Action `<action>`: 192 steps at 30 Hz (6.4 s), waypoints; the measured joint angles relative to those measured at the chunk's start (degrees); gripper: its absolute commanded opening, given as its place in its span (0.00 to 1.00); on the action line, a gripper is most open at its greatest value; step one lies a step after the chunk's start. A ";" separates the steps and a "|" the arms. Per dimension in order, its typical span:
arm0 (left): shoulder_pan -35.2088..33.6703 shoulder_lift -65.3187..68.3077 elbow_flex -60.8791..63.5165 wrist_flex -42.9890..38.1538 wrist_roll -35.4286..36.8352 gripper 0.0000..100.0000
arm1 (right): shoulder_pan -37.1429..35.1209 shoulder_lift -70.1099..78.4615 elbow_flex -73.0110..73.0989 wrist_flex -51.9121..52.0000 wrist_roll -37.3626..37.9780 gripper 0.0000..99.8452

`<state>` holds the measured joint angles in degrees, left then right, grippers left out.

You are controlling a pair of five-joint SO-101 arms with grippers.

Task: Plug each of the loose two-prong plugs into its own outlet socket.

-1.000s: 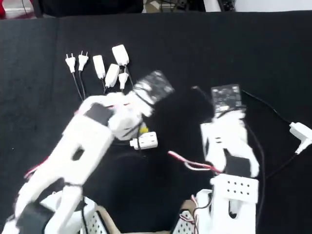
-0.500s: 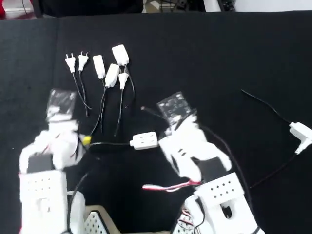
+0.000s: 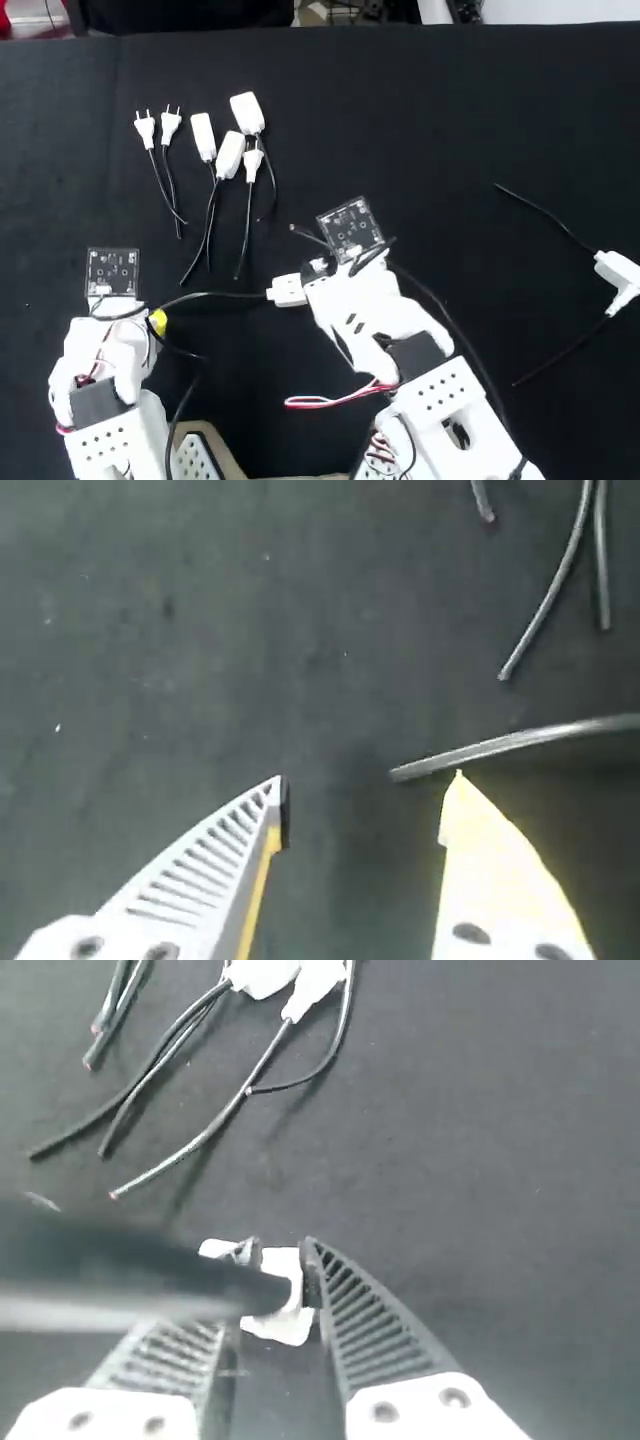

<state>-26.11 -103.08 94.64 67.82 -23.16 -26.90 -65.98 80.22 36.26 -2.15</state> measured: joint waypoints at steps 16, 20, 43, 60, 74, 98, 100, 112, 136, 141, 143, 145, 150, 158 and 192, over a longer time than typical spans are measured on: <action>0.00 -0.35 0.18 0.00 0.00 0.26 | -3.43 0.00 7.21 -8.44 -1.41 0.01; 0.00 -0.35 0.35 0.00 -1.41 0.26 | -3.52 0.00 7.21 -8.44 -1.41 0.01; 0.00 -0.35 0.35 0.00 -2.64 0.26 | -6.15 0.00 7.21 -2.73 -1.41 0.10; 0.09 -0.35 0.35 1.14 -4.75 0.26 | -4.13 0.00 5.27 2.73 -0.26 0.01; 0.26 -0.35 0.35 1.14 -4.75 0.26 | 1.41 30.68 -19.34 7.30 0.53 0.01; 0.26 -0.35 0.35 1.14 -5.19 0.26 | 10.02 31.21 -11.69 -30.42 20.66 0.01; 0.26 -0.35 0.35 1.14 -5.19 0.26 | 10.81 31.21 -10.64 -34.90 23.03 0.01; 0.26 -0.35 0.35 1.14 -5.19 0.26 | 12.66 60.13 -16.09 -66.02 29.01 0.01; 0.26 -0.35 0.70 1.14 -5.19 0.26 | 14.42 78.33 -26.29 -80.70 35.08 0.01; 0.26 -0.35 0.70 1.14 -5.19 0.26 | 12.22 67.78 -7.38 -90.02 35.25 0.01; 0.26 -0.35 0.70 1.14 -5.19 0.26 | 11.43 61.01 -0.09 -89.32 35.25 0.01; 0.44 -0.35 0.70 1.14 -5.19 0.26 | 10.90 53.63 5.45 -85.45 34.29 0.01; 0.53 -0.35 0.70 1.14 -5.19 0.26 | 10.20 32.35 8.53 -63.30 24.97 0.01; 0.53 -0.35 0.70 1.14 -5.19 0.26 | 6.59 -1.58 15.65 -34.02 22.59 0.01; 0.62 -0.35 0.70 1.14 -5.19 0.26 | 1.85 26.20 -14.24 1.05 -2.73 0.01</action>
<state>-25.49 -103.43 95.34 68.97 -28.35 -25.05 -39.78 65.98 37.32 -4.88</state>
